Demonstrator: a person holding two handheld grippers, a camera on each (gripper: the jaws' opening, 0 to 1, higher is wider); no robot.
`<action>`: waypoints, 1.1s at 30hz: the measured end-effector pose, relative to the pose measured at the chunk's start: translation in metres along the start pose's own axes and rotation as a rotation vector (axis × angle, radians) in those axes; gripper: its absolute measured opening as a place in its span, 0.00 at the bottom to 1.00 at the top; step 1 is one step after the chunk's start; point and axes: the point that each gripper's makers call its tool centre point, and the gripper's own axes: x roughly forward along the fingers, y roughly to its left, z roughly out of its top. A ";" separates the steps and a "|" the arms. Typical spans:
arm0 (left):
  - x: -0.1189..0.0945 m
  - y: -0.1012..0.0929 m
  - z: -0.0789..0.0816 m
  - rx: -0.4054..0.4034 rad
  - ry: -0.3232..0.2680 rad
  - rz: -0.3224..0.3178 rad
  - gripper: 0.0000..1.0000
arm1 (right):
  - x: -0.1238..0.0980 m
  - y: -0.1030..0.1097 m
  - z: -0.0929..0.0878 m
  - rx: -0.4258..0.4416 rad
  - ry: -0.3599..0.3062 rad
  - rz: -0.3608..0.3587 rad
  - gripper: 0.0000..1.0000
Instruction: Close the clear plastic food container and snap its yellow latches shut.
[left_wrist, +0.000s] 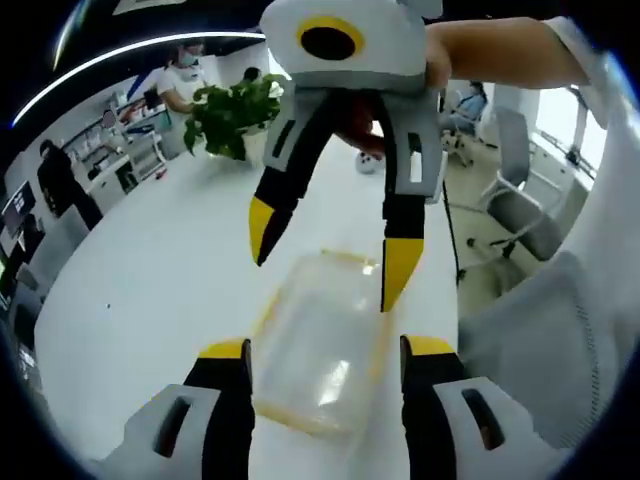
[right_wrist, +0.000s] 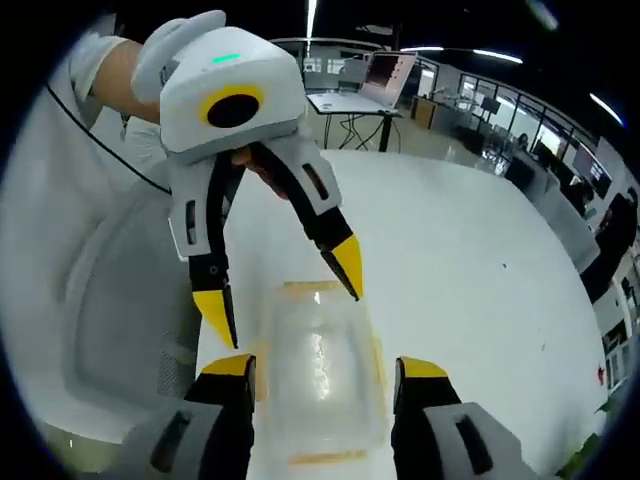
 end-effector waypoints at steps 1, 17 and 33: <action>-0.001 0.000 -0.001 -0.010 -0.002 -0.003 0.61 | -0.001 0.000 -0.002 0.003 -0.005 -0.011 0.57; -0.002 0.007 -0.007 -0.116 -0.043 -0.001 0.68 | -0.009 0.003 -0.023 0.115 -0.117 -0.111 0.84; -0.002 0.017 -0.036 -0.155 -0.094 0.051 0.76 | 0.003 0.006 -0.056 0.188 -0.162 -0.130 0.86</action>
